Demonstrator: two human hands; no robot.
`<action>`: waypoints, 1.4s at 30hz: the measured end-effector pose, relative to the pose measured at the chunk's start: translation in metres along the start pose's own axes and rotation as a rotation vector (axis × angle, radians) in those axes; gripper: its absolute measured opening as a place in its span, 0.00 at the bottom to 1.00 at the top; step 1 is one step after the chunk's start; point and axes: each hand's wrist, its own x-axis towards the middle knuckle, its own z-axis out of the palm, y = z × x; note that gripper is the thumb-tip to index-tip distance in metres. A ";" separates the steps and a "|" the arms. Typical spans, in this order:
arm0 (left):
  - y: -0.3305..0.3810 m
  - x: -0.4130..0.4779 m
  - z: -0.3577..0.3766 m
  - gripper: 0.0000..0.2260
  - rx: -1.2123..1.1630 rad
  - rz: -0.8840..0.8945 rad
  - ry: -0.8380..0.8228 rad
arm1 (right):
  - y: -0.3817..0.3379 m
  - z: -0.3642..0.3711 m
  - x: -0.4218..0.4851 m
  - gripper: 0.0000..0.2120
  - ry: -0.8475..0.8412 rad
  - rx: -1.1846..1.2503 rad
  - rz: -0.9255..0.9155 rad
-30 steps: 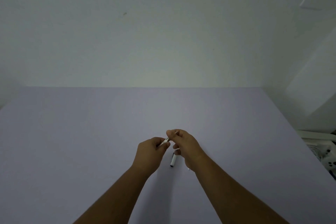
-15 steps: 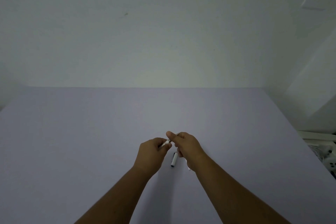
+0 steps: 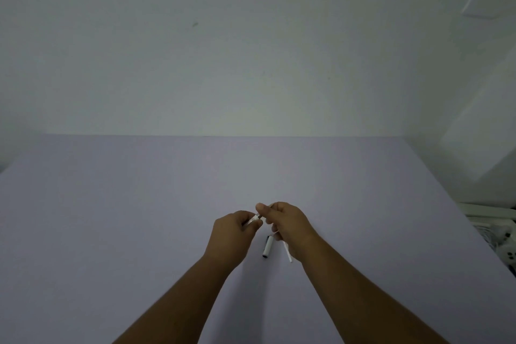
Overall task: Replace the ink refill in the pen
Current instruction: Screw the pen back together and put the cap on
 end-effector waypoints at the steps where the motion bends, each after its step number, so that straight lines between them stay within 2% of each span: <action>1: 0.001 -0.001 0.000 0.11 0.000 0.009 -0.001 | 0.000 0.000 0.000 0.14 0.015 -0.032 0.014; 2: 0.001 -0.001 0.000 0.11 -0.007 0.009 0.003 | 0.001 0.000 0.000 0.14 0.013 -0.029 0.008; 6: 0.000 0.001 0.000 0.11 -0.007 0.002 0.005 | 0.004 -0.002 -0.002 0.03 -0.060 0.106 -0.057; 10: -0.001 -0.001 0.002 0.11 0.025 0.021 -0.005 | 0.003 -0.001 -0.002 0.10 -0.003 -0.022 0.008; 12: -0.003 -0.001 0.001 0.11 0.012 0.007 0.007 | 0.005 -0.002 -0.002 0.04 -0.043 0.060 -0.039; 14: -0.003 -0.002 0.001 0.10 0.017 0.012 0.008 | 0.006 -0.004 -0.003 0.03 -0.048 0.098 -0.054; 18: 0.000 -0.004 0.001 0.11 0.024 0.041 -0.003 | 0.004 -0.004 -0.002 0.11 -0.004 -0.006 0.016; 22: 0.001 -0.002 0.000 0.11 0.013 0.028 0.003 | 0.004 -0.005 -0.002 0.02 -0.069 0.089 -0.058; 26: 0.001 -0.003 0.001 0.11 0.030 0.031 0.001 | 0.000 -0.004 -0.002 0.10 -0.002 -0.033 0.002; 31: 0.003 -0.002 -0.001 0.10 0.042 0.028 -0.003 | 0.004 -0.005 0.001 0.04 -0.011 0.053 -0.038; 36: 0.001 -0.001 0.003 0.12 0.143 0.079 0.029 | 0.003 -0.004 0.006 0.11 0.018 0.068 0.025; 39: 0.001 0.000 0.003 0.11 0.084 0.035 0.015 | 0.003 -0.002 0.010 0.11 0.015 0.058 0.034; 42: 0.000 0.001 0.001 0.10 -0.049 -0.107 -0.053 | 0.007 -0.005 0.017 0.12 0.000 0.018 0.042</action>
